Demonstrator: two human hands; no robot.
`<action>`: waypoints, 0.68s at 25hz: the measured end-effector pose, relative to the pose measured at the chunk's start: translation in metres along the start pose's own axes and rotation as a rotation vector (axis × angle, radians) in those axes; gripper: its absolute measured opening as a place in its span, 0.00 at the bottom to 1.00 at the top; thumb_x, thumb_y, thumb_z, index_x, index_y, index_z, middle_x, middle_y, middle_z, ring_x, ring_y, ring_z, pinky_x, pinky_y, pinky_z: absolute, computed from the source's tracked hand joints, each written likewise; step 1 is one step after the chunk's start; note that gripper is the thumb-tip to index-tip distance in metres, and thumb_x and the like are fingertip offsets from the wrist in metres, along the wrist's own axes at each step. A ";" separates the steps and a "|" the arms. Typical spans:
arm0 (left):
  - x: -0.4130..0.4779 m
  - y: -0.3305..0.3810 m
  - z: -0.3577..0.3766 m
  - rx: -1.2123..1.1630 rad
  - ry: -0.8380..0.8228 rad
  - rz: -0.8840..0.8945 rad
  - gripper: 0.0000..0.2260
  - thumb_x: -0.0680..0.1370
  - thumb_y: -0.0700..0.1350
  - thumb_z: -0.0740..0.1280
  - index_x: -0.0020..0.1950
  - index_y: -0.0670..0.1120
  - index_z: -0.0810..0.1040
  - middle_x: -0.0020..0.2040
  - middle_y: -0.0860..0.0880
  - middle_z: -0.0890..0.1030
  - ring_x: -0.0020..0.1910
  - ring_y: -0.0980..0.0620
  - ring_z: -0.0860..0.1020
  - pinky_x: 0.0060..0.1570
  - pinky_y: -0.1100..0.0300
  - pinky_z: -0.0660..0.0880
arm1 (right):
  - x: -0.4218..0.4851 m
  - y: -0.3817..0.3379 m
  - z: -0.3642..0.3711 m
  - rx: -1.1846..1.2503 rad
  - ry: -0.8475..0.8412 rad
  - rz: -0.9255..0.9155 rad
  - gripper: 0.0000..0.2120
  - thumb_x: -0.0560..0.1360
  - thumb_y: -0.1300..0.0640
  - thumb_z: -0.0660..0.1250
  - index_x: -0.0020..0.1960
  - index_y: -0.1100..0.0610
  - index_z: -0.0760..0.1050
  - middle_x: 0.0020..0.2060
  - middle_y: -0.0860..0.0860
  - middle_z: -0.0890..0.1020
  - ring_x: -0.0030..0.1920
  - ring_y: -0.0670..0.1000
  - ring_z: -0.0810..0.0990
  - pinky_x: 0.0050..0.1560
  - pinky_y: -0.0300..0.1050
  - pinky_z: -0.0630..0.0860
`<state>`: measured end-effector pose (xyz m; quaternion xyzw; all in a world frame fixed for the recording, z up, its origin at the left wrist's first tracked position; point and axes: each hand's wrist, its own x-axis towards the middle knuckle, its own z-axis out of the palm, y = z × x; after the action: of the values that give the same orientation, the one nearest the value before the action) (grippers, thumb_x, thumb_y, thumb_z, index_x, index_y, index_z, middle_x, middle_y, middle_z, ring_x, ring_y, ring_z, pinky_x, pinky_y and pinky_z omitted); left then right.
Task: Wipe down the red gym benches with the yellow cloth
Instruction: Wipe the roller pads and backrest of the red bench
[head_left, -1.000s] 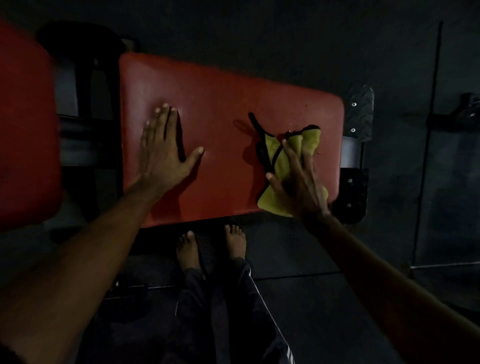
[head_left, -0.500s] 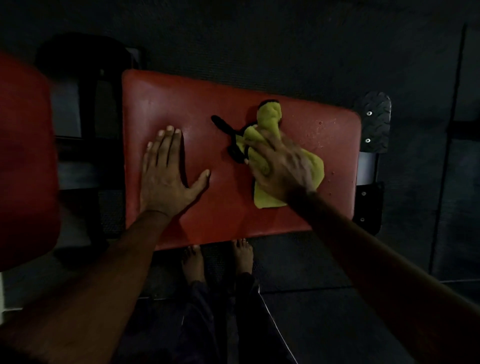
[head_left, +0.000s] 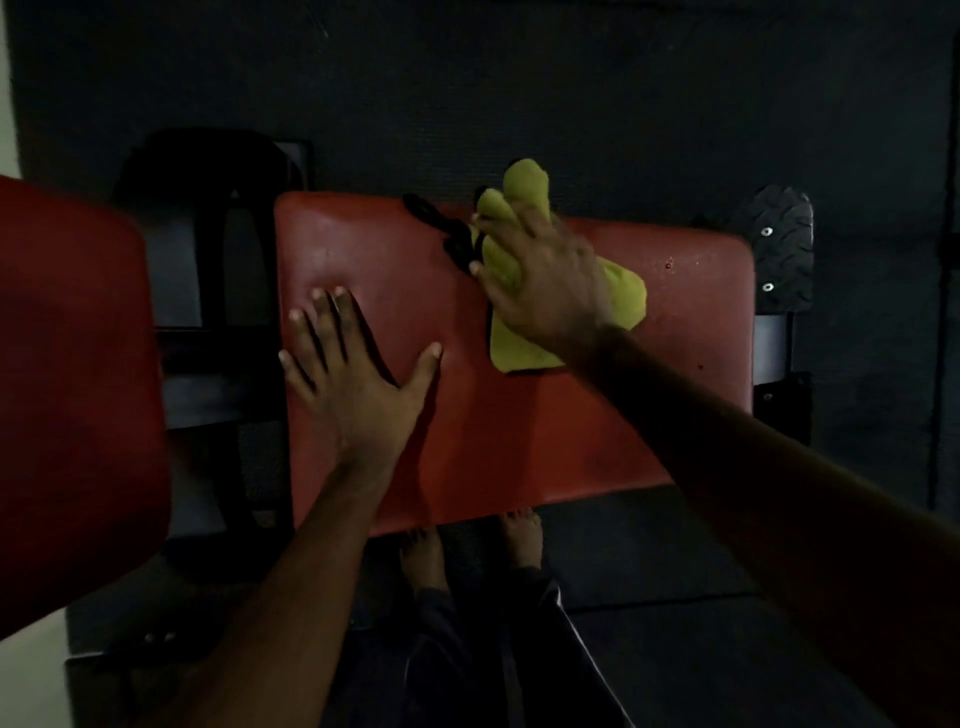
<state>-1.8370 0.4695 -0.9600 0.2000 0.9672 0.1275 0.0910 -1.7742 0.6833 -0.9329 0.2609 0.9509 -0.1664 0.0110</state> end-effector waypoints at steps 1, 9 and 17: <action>-0.001 0.001 0.002 0.031 0.010 0.004 0.47 0.73 0.74 0.59 0.82 0.46 0.54 0.83 0.45 0.54 0.82 0.43 0.50 0.78 0.38 0.47 | 0.007 0.002 -0.002 0.030 0.014 0.063 0.23 0.78 0.40 0.61 0.70 0.46 0.74 0.71 0.50 0.73 0.64 0.56 0.77 0.60 0.54 0.75; -0.003 0.002 0.011 0.106 0.024 0.002 0.46 0.74 0.74 0.57 0.82 0.44 0.55 0.82 0.44 0.56 0.81 0.42 0.52 0.77 0.38 0.48 | 0.011 -0.014 0.000 0.125 0.049 0.397 0.25 0.75 0.43 0.63 0.69 0.52 0.74 0.66 0.53 0.75 0.60 0.59 0.78 0.59 0.55 0.76; -0.004 0.000 0.013 0.099 0.029 0.005 0.45 0.74 0.72 0.59 0.82 0.45 0.55 0.82 0.44 0.56 0.81 0.42 0.52 0.77 0.37 0.48 | 0.023 0.013 -0.012 0.098 -0.123 0.028 0.21 0.75 0.46 0.66 0.67 0.48 0.76 0.63 0.52 0.77 0.58 0.58 0.79 0.56 0.54 0.76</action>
<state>-1.8305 0.4710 -0.9718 0.2046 0.9731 0.0827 0.0665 -1.7864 0.7089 -0.9284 0.2636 0.9354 -0.2282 0.0589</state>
